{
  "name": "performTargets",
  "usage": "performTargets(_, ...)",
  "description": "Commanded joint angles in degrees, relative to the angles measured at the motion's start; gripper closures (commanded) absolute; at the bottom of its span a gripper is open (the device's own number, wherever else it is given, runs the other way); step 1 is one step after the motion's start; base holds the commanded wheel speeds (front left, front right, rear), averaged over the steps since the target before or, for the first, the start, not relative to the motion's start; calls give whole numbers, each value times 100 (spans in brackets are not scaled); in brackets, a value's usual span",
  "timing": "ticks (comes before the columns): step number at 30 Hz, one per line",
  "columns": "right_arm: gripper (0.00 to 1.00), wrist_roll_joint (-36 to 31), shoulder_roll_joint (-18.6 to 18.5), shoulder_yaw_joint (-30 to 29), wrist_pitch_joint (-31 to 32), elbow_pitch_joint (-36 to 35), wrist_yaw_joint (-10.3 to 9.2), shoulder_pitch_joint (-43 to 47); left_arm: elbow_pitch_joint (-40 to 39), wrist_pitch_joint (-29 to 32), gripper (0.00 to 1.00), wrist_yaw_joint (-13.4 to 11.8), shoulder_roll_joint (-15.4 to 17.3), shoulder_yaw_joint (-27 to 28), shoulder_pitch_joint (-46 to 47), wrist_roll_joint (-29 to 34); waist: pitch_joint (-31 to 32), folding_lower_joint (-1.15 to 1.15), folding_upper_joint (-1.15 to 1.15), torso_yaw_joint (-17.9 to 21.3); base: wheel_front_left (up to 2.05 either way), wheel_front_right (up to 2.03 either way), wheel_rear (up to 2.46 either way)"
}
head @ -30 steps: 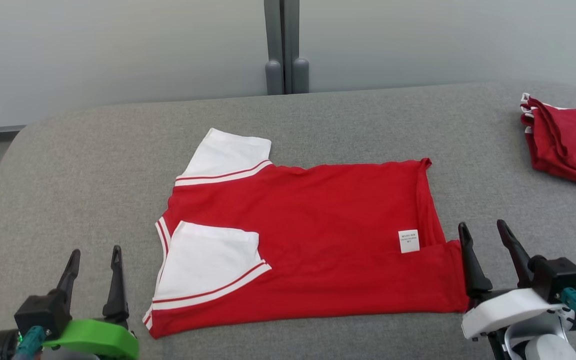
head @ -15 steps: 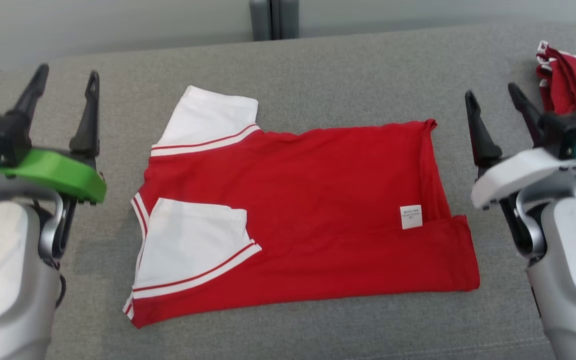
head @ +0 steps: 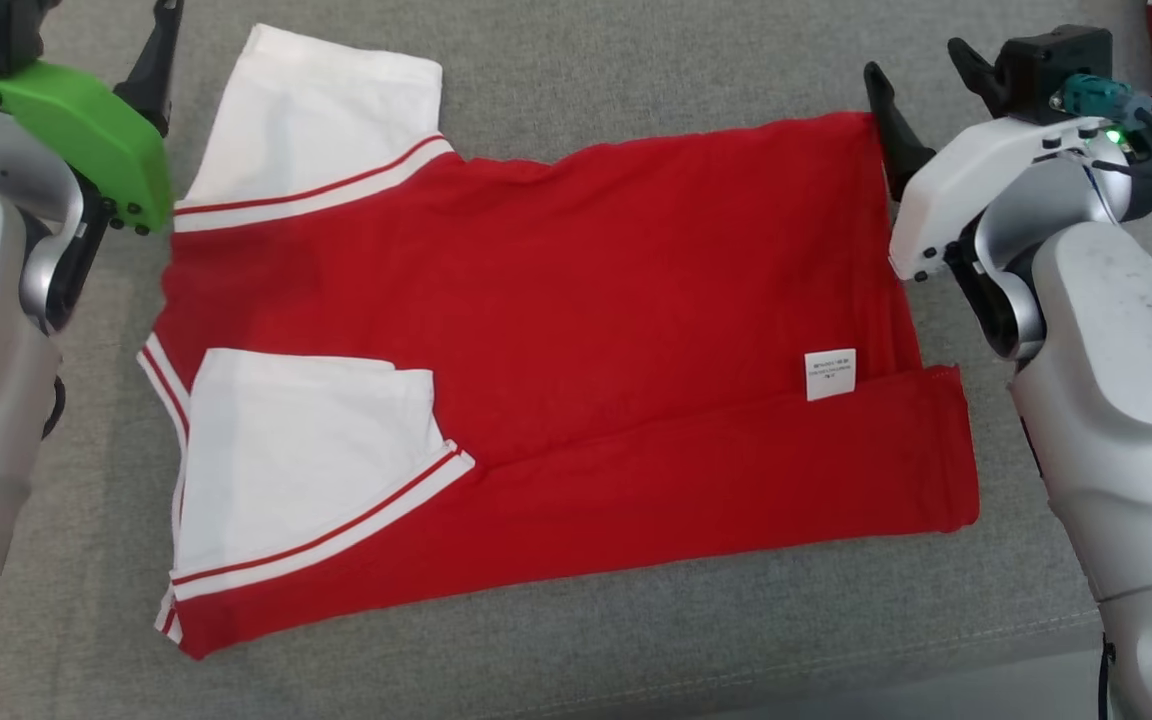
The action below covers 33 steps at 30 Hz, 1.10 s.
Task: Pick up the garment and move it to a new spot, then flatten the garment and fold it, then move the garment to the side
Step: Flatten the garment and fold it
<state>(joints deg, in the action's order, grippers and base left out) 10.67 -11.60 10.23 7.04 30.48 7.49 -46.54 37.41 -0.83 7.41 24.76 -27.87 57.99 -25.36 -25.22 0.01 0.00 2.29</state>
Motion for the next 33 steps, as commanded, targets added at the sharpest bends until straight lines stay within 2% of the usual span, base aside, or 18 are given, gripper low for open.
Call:
performTargets(1, 0, 97, 2, 82, 54, 115, 0, -128, 137, 22, 0, 7, 17, -100, 187, -200, -467, -1, 0, 288, 0, 0, 0)
performTargets(11, 0, 706, 98, 798, 328, 719, 0, -611, 1104, 260, 0, 7, 245, -946, 756, -1300, -709, -1, 0, 472, 0, 0, 0)
performTargets(22, 0, 1234, 74, 1479, 438, 645, 2, -819, 1617, 229, 0, 8, 371, -1585, 1063, -1859, -811, -1, 0, 650, 0, 0, 0)
performTargets(27, 0, 1410, 37, 1687, 522, 534, 2, -821, 1864, 255, 0, 8, 247, -1703, 1163, -2133, -851, -1, 0, 738, 0, 0, 0)
performTargets(28, 33, 1463, 29, 1717, 568, 523, 2, -807, 1902, 277, 15, 8, 233, -1744, 1170, -2187, -851, -1, 0, 745, 0, 0, 0)
performTargets(29, 66, 1511, 6, 1768, 619, 505, 2, -796, 1943, 273, 60, 9, 222, -1788, 1177, -2232, -846, -1, 0, 748, 0, 0, 0)
performTargets(30, 89, 1545, -18, 1793, 643, 486, 2, -791, 1967, 245, 99, 9, 216, -1832, 1181, -2249, -842, -1, 0, 747, 0, 0, 0)
performTargets(31, 100, 1570, -48, 1814, 643, 458, 1, -797, 1992, 189, 100, 9, 209, -1868, 1192, -2275, -837, -1, 0, 740, 0, 0, 0)
performTargets(33, 100, 1611, -98, 1810, 570, 398, 0, -829, 2035, 57, 100, 2, 186, -1864, 1207, -2377, -825, -1, 0, 704, 0, 0, 0)
